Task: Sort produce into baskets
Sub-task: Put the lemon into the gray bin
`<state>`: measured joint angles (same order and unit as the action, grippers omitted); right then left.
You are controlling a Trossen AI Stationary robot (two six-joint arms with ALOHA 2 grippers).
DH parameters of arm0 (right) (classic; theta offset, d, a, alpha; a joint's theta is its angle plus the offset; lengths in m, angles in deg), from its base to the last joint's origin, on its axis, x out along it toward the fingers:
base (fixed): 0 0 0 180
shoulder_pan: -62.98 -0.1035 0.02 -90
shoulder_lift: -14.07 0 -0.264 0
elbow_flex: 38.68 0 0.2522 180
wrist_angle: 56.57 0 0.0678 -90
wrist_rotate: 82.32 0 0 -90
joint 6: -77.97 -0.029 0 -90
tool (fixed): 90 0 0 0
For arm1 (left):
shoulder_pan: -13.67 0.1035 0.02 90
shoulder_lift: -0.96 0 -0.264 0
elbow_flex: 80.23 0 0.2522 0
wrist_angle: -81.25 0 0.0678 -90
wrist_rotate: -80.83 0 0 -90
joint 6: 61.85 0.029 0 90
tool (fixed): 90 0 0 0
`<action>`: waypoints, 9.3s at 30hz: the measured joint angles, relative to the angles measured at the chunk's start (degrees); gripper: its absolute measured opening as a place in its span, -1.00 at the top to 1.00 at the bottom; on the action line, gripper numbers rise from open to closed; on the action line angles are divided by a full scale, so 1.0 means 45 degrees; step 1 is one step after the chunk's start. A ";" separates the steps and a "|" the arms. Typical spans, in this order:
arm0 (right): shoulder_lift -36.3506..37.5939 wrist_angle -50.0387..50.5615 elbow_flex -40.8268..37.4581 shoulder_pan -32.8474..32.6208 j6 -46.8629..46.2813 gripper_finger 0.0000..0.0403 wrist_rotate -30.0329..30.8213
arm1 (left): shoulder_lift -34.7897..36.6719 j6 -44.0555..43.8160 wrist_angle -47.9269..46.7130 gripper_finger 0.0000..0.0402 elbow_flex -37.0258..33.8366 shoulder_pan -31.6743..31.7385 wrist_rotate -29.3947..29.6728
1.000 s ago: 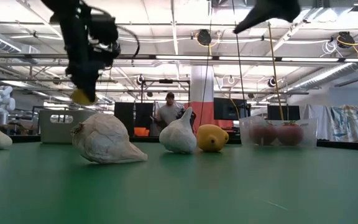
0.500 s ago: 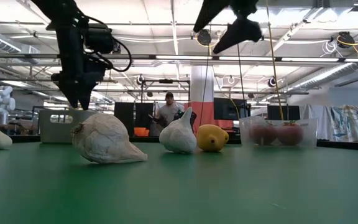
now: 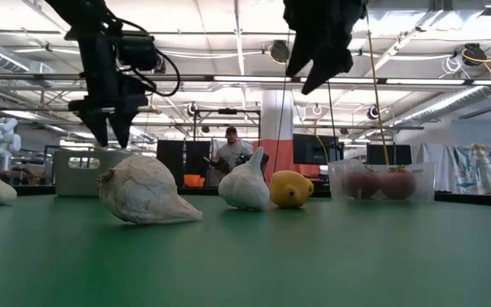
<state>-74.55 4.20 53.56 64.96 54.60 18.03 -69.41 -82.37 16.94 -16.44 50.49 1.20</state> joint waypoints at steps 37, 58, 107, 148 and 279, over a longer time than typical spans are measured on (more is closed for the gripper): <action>0.0000 0.4621 0.0000 -0.6190 -1.0419 0.07 0.1355 | -0.9269 0.6291 0.6425 -0.51 0.7948 -0.4759 -0.2188; 0.0538 0.8469 0.0000 -0.7883 -1.1953 0.43 0.1393 | -1.5479 1.0340 0.2668 -0.51 1.6388 -0.3183 -0.1941; 0.1345 0.7611 -0.0554 -0.7009 -1.1317 0.54 0.2404 | -1.5805 0.9277 0.0358 -0.51 1.7459 -0.2663 -0.1924; -0.4891 -0.1782 0.1608 0.7692 0.1415 -0.48 -0.2021 | 0.0395 0.0346 -0.2669 -0.51 0.8296 -0.3553 0.0890; -0.3963 0.0126 0.3254 0.0447 0.1929 -0.48 -0.2603 | 0.3026 -0.4120 0.0533 0.01 -0.0356 -0.1849 0.2844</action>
<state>-92.38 4.77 68.20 66.97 63.28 6.31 -55.79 -100.91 19.34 -18.05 42.17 14.00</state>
